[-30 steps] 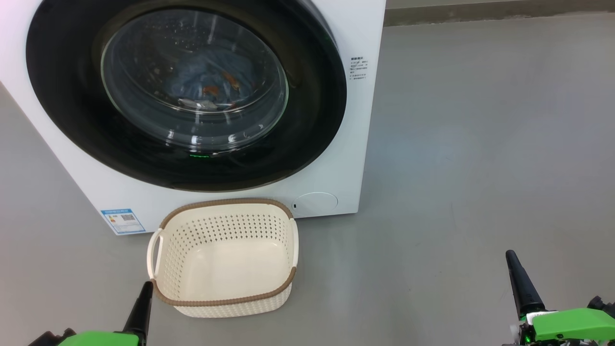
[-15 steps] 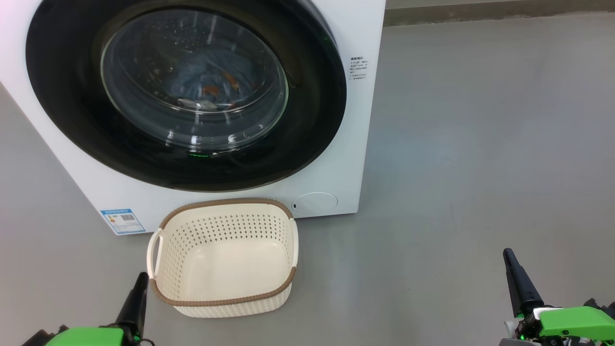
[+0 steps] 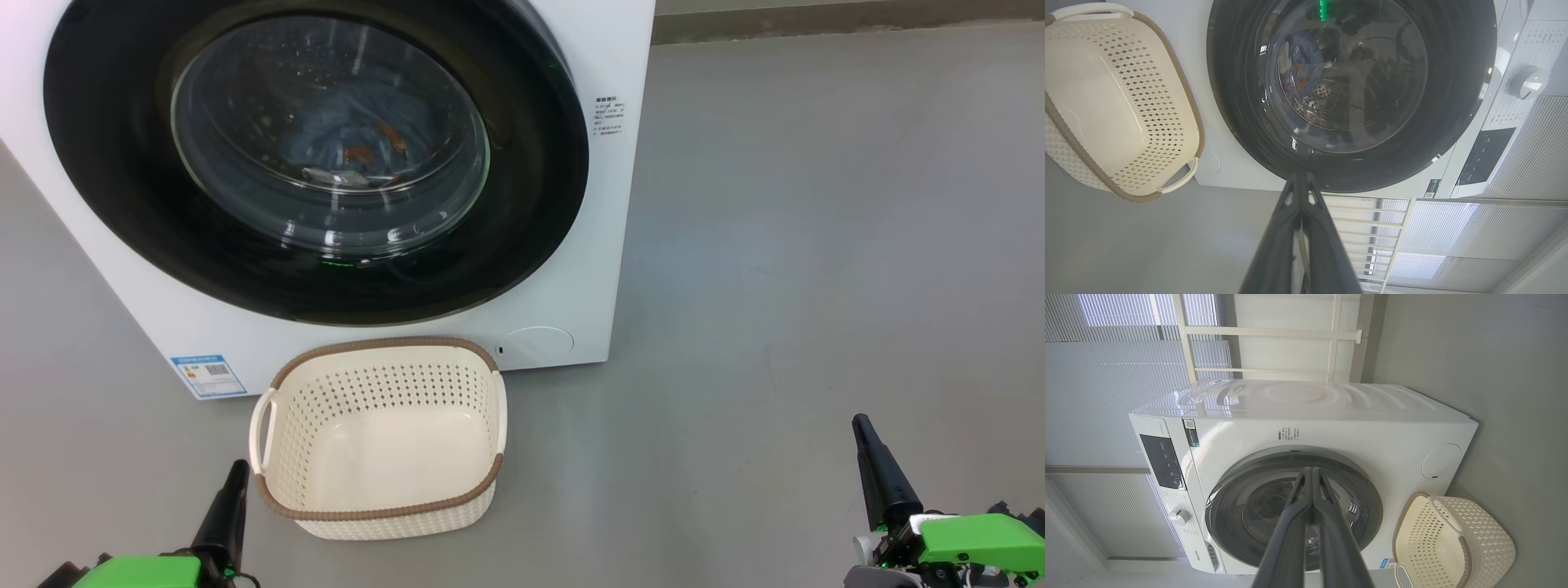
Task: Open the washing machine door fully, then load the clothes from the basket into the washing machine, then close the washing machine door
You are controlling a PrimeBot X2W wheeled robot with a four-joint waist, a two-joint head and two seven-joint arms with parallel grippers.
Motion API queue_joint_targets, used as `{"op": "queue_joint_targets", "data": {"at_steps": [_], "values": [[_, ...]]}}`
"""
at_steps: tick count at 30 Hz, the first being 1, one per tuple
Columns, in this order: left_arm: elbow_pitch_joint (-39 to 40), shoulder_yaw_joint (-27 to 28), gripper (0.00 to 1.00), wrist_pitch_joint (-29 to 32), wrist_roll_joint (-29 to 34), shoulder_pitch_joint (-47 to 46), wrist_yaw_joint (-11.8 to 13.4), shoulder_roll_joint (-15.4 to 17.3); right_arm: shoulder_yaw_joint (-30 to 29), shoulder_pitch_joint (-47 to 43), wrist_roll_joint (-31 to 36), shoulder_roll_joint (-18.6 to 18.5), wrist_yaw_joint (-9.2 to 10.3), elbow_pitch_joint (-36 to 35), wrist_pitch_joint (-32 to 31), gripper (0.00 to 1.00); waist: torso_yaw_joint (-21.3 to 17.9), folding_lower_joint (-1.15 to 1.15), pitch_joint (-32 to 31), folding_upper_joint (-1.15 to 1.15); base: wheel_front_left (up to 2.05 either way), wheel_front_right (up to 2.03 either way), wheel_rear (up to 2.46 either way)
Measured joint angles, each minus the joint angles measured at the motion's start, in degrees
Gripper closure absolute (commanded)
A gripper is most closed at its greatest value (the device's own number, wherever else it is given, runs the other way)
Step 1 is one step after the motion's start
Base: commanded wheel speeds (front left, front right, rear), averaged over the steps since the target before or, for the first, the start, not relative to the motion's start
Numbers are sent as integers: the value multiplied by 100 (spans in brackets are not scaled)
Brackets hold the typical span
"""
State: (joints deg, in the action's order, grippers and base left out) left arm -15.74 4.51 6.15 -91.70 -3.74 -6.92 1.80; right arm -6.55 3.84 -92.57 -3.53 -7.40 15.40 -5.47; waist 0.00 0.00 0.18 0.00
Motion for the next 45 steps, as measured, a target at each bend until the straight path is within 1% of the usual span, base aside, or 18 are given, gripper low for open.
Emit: {"op": "queue_joint_targets", "data": {"at_steps": [45], "values": [[0, 1, 100, 0, 0, -3, 0, 0, -57, 0, 5, 38, 0, 2, -10, 100, 0, 0, 0, 0, 0, 0, 0]]}}
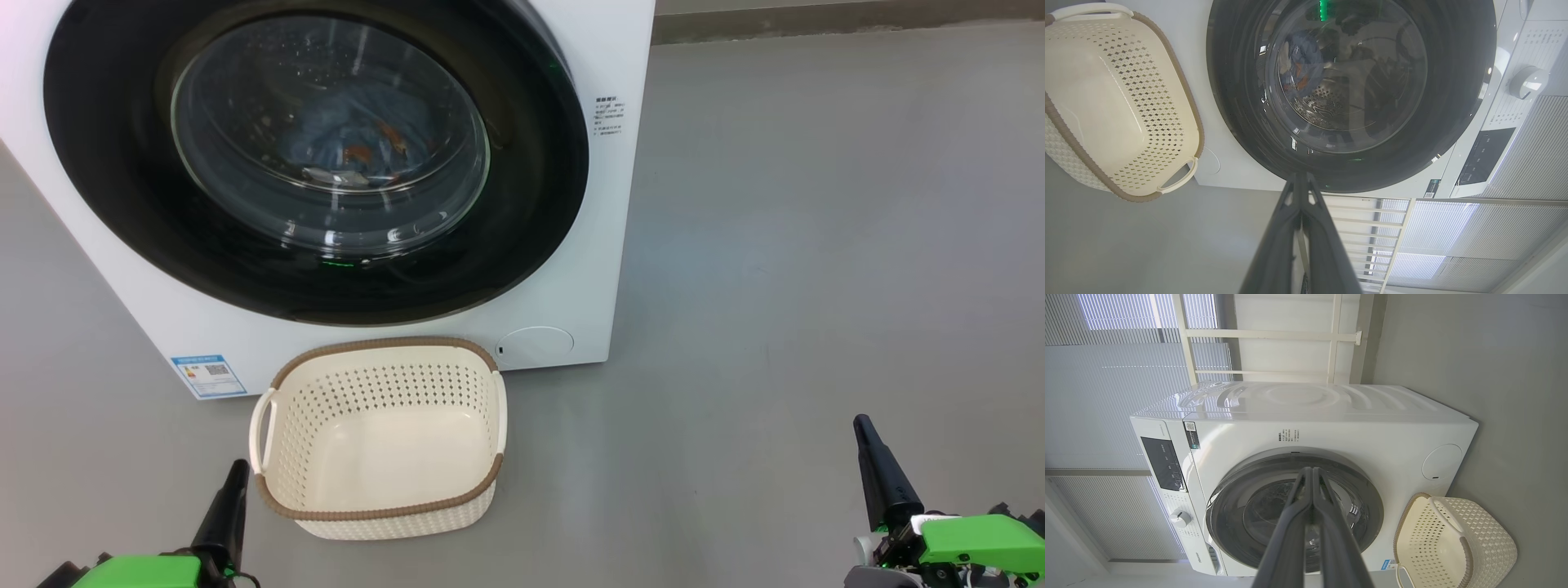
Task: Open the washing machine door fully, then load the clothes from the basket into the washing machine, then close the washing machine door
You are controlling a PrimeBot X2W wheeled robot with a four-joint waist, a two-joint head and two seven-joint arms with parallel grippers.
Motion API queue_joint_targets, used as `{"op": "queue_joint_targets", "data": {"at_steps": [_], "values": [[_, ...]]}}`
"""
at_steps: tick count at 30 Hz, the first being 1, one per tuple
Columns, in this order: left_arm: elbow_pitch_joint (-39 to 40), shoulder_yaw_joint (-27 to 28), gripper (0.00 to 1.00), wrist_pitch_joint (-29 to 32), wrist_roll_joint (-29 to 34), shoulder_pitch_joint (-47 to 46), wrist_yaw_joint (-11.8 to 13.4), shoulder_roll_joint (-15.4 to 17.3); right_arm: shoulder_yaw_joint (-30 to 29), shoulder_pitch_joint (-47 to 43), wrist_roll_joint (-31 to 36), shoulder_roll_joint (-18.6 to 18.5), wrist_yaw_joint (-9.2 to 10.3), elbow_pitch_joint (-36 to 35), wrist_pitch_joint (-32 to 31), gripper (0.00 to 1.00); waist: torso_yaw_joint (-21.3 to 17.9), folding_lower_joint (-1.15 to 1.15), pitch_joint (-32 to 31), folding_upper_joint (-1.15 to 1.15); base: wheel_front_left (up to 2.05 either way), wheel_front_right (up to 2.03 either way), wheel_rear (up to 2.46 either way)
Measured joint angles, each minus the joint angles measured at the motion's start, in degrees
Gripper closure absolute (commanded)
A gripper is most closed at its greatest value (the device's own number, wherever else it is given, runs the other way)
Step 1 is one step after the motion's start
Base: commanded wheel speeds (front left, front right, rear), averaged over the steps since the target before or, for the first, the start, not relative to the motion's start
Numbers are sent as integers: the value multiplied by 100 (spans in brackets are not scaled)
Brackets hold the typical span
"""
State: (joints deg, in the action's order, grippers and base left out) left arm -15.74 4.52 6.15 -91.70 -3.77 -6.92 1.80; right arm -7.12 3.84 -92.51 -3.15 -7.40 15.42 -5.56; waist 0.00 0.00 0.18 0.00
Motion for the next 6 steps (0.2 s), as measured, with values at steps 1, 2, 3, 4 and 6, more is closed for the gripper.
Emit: {"op": "queue_joint_targets", "data": {"at_steps": [1, 2, 3, 4, 6], "values": [[0, 0, 100, 0, 0, -1, 0, 0, -2, 0, 0, 0, 0, 0, -19, 100, 0, 0, 0, 0, 0, 0, 0], [0, 0, 100, 0, 0, -1, 0, 0, -2, 0, 0, 1, 0, 0, -24, 100, 0, 0, 0, 0, 0, 0, 0], [0, 0, 100, 0, 0, -1, 0, 0, -4, 0, 0, 1, 0, 0, -24, 100, 0, 0, 0, 0, 0, 0, 0], [0, 0, 100, 0, 0, -1, 0, 0, -5, 0, 0, 1, 0, 0, -24, 100, 0, 0, 0, 0, 0, 0, 0], [0, 0, 100, 0, 0, -1, 0, 0, -8, 0, 1, 2, 0, 0, -24, 100, 0, 0, 0, 0, 0, 0, 0]]}}
